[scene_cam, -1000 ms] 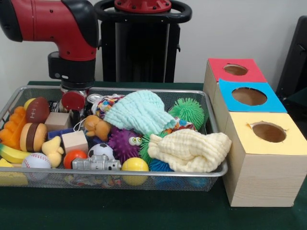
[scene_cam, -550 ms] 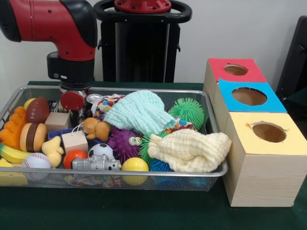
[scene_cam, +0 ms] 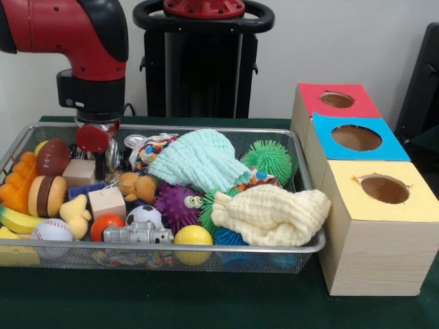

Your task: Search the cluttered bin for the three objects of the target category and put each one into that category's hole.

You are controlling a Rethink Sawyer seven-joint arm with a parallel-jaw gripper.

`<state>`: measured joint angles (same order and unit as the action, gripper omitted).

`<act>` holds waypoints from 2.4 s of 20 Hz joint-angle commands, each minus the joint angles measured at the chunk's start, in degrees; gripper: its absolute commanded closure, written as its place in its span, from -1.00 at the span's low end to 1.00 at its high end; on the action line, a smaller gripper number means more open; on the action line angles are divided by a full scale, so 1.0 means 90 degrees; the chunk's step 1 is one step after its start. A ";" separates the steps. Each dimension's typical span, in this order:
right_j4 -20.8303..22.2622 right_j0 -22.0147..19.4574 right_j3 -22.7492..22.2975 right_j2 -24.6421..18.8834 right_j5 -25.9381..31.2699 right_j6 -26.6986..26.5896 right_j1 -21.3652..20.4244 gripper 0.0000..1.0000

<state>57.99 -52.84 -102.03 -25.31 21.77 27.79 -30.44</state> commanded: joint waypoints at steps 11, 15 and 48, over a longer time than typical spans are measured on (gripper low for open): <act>-0.0484 -0.0627 -0.0809 -0.0841 0.0571 -0.0381 -0.1023 1.00; -0.0235 -0.0524 -0.0575 -0.0717 0.0284 -0.0104 -0.0550 1.00; 0.0311 -0.0303 -0.0215 -0.0488 -0.0275 0.0093 -0.0129 -1.00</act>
<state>56.65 -54.36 -108.21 -28.59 21.53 27.79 -32.45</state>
